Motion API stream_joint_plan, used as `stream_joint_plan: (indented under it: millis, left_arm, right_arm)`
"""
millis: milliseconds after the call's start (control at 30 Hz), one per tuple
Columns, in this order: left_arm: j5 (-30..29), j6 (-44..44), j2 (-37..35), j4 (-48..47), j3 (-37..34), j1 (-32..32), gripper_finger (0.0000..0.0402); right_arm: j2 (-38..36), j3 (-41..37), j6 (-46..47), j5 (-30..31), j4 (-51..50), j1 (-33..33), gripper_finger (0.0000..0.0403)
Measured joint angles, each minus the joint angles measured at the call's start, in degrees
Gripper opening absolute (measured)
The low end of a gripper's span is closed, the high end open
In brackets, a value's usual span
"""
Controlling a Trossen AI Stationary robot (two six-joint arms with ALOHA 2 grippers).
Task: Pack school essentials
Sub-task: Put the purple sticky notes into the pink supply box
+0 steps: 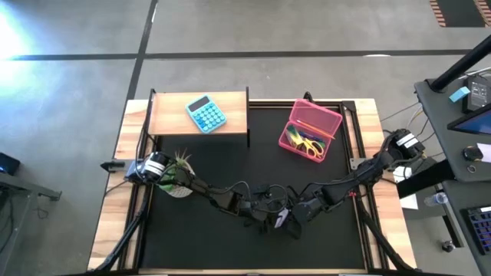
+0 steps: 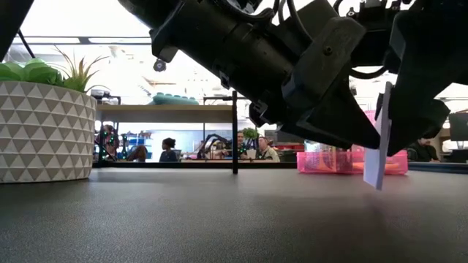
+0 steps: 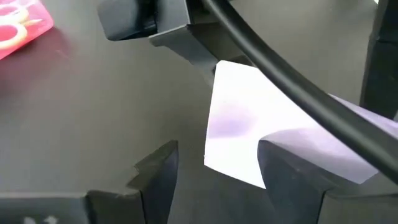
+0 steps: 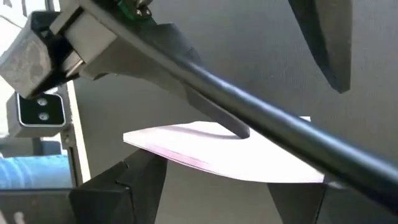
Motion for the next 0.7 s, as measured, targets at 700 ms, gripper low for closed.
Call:
stream_joint_plan:
  millis: [700]
  left_arm:
    - [1.8,0.1,0.2,-0.6,-0.2,0.1,0.0205]
  right_arm:
    - [0.4,0.1,-13.7,4.4,-3.7,-0.3,0.0229]
